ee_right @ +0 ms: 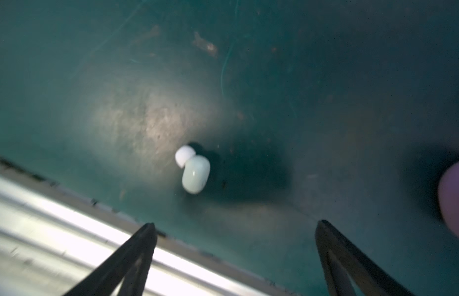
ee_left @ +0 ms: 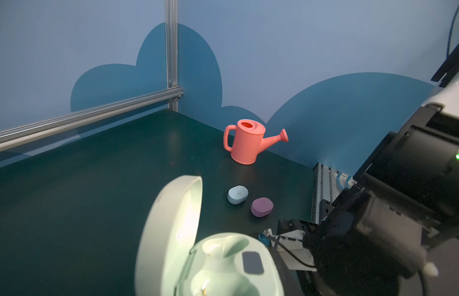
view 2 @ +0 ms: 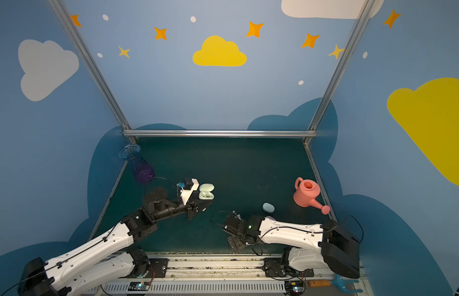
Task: Insert wireless bluetooth earbuds into charging case
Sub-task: Rotate the wireless bluetooth earbud at the bottom-center of the table.
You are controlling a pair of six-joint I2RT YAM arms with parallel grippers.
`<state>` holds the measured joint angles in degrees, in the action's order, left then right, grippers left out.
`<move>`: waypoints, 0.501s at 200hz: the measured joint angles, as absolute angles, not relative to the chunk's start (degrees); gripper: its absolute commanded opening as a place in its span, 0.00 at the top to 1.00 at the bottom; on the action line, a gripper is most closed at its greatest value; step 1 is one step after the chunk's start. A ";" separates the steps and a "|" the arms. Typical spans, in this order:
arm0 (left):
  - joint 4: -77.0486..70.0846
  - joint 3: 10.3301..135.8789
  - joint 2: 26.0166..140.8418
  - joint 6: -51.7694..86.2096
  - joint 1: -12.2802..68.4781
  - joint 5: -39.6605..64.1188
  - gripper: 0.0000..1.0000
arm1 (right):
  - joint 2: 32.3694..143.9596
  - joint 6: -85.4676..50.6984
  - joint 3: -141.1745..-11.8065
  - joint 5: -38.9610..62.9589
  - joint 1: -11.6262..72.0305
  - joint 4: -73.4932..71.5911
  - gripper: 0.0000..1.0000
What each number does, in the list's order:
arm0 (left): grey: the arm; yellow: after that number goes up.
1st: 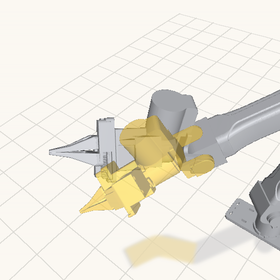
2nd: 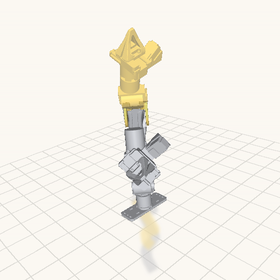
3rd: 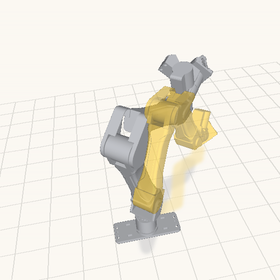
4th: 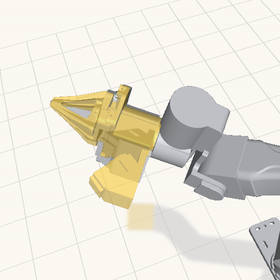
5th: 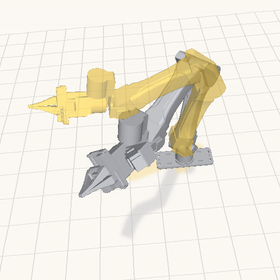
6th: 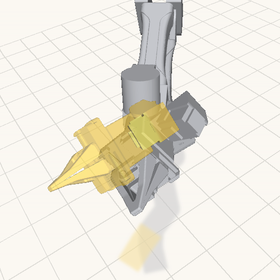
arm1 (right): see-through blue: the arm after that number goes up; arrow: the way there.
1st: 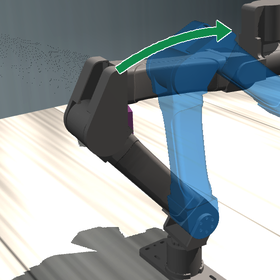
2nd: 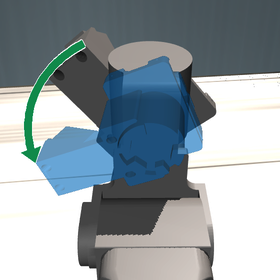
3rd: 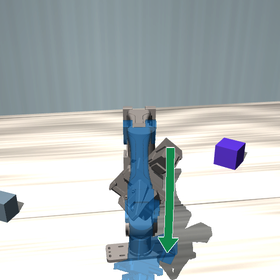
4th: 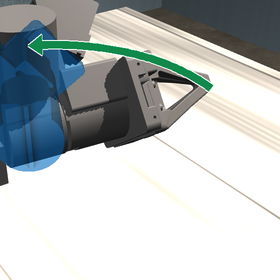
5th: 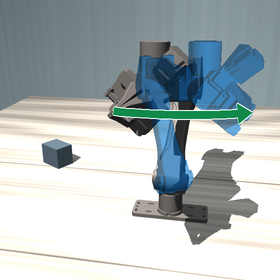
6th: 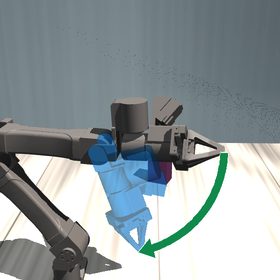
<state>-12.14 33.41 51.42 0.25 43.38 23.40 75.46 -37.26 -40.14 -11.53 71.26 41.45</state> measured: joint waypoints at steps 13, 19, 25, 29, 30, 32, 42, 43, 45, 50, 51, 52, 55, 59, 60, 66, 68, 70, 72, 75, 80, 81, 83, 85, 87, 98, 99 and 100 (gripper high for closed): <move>-11.70 33.41 51.05 0.27 43.31 23.22 0.97 | 79.18 -37.26 -42.11 -13.30 72.05 41.71 0.05; -11.57 33.41 50.83 0.27 43.22 23.20 0.97 | 80.66 -37.26 -42.96 -14.11 72.38 41.80 0.05; -11.46 33.41 50.54 0.27 43.20 23.03 0.96 | 81.91 -37.26 -43.66 -14.72 72.66 41.82 0.05; -11.40 33.41 50.37 0.27 43.16 23.00 0.97 | 82.54 -37.28 -43.97 -15.09 72.75 41.85 0.05; -11.38 33.41 50.35 0.25 43.16 23.00 0.97 | 82.65 -37.28 -44.03 -15.16 72.79 41.85 0.05; -11.33 33.41 50.24 0.27 43.13 22.96 0.97 | 82.96 -37.26 -44.16 -15.40 72.90 41.82 0.05; -11.29 33.41 49.84 0.25 43.13 22.81 0.97 | 84.16 -37.26 -44.56 -16.14 72.99 41.91 0.05; -11.29 33.41 49.82 0.25 43.11 22.79 0.97 | 84.23 -37.26 -44.58 -16.16 72.99 41.93 0.05; -11.27 33.41 49.76 0.27 43.13 22.76 0.97 | 84.42 -37.26 -44.60 -16.32 72.99 42.00 0.05; -11.27 33.41 49.58 0.25 43.13 22.68 0.97 | 84.79 -37.26 -44.73 -16.56 72.99 42.19 0.05; -11.27 33.41 49.58 0.27 43.13 22.65 0.97 | 84.88 -37.26 -44.77 -16.56 72.99 42.22 0.05; -11.27 33.41 49.52 0.27 43.11 22.63 0.97 | 84.93 -37.26 -44.82 -16.56 72.99 42.24 0.05; -11.27 33.41 49.45 0.25 43.11 22.59 0.97 | 85.03 -37.26 -44.99 -16.64 72.99 42.46 0.05; -11.25 33.41 49.36 0.27 43.11 22.57 0.97 | 85.14 -37.23 -45.10 -16.86 72.99 42.57 0.05; -11.27 33.41 49.34 0.27 43.11 22.57 0.97 | 85.17 -37.23 -45.12 -16.95 72.99 42.57 0.05; -11.25 33.41 49.23 0.27 43.11 22.55 0.97 | 85.27 -37.26 -45.19 -17.10 72.97 42.68 0.05; -11.25 33.41 49.21 0.25 43.11 22.55 0.97 | 85.27 -37.26 -45.19 -17.10 72.97 42.68 0.05; -11.25 33.41 49.17 0.27 43.11 22.52 0.97 | 85.30 -37.26 -45.19 -17.10 72.97 42.70 0.05; -11.25 33.41 49.17 0.25 43.11 22.50 0.97 | 85.30 -37.26 -45.21 -17.10 72.97 42.72 0.05; -11.22 33.41 49.12 0.25 43.11 22.50 0.97 | 85.30 -37.26 -45.21 -17.10 72.97 42.72 0.05; -11.18 33.41 49.06 0.25 43.13 22.46 0.97 | 85.30 -37.28 -45.21 -17.10 72.97 42.74 0.05; -11.18 33.41 49.06 0.25 43.11 22.44 0.97 | 85.30 -37.28 -45.21 -17.10 72.97 42.74 0.05; -11.16 33.41 49.06 0.25 43.11 22.44 0.97 | 85.30 -37.28 -45.21 -17.10 72.97 42.74 0.05; -11.14 33.41 49.04 0.25 43.11 22.41 0.97 | 85.30 -37.28 -45.21 -17.10 72.97 42.74 0.05; -11.11 33.41 49.01 0.25 43.13 22.41 0.97 | 85.30 -37.32 -45.21 -17.10 72.95 42.76 0.05; -11.09 33.41 49.01 0.25 43.13 22.39 0.97 | 85.32 -37.52 -45.21 -17.06 72.84 42.94 0.05; -11.09 33.41 49.01 0.25 43.11 22.39 0.97 | 85.32 -37.58 -45.21 -17.04 72.82 43.00 0.05; -11.09 33.41 49.01 0.25 43.11 22.39 0.97 | 85.32 -37.58 -45.23 -17.02 72.79 43.03 0.05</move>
